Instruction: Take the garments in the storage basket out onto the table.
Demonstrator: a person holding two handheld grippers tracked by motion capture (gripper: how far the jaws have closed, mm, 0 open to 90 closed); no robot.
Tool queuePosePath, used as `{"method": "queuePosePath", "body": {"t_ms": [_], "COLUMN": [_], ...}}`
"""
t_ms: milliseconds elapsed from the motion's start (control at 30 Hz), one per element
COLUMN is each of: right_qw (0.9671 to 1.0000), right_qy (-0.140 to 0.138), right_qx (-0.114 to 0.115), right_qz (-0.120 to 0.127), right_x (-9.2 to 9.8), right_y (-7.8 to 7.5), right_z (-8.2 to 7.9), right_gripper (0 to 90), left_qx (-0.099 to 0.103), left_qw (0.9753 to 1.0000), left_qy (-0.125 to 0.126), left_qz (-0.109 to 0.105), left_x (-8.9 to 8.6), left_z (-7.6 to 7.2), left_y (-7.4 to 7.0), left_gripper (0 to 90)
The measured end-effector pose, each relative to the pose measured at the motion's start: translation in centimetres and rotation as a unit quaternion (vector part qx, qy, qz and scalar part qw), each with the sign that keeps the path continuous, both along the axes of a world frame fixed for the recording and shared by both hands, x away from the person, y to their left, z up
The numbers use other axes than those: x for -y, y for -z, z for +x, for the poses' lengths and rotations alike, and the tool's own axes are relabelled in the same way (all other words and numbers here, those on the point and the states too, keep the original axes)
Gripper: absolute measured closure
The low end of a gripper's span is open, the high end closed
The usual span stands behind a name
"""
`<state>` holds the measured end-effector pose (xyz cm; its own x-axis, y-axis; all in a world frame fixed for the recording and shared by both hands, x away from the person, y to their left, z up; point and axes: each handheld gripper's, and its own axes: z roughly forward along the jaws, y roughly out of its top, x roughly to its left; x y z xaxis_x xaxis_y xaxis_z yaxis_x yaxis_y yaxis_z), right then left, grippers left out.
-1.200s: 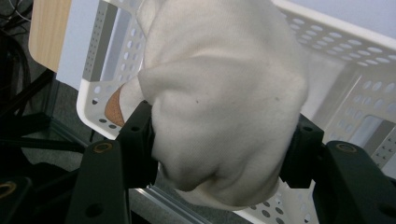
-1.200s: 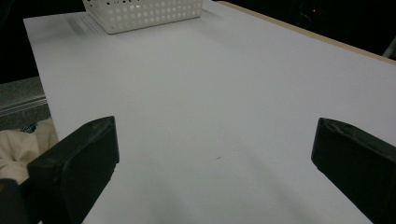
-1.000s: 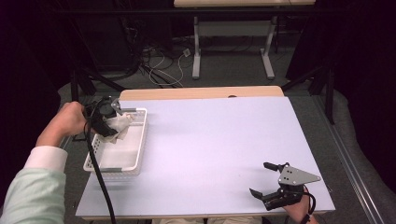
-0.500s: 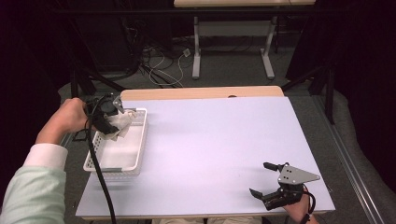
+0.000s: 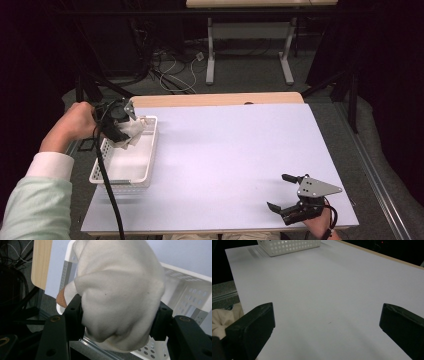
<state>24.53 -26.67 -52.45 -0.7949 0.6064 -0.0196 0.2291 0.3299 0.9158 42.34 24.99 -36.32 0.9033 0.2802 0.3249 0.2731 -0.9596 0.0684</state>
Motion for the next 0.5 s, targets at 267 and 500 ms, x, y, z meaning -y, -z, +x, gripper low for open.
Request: {"method": "queuePosePath", "body": {"t_ms": [267,500], "right_qw": [1.0000,1.0000], "right_qy": [0.000,-0.002], "right_qx": [0.000,0.000], "right_qz": [-0.003,-0.003], "right_x": [0.0,0.0], "right_y": [0.0,0.0], "right_z": [0.0,0.0], "right_gripper": [0.0,0.0], "left_qx": [0.001,0.005], "left_qw": [0.9998,0.9996], "left_qy": [0.017,0.027], "left_qz": [0.003,0.000], "left_x": [1.3,2.2], "left_z": [-0.1,-0.2], "left_y": [-0.5,-1.0], "left_gripper": [42.4,42.4]}}
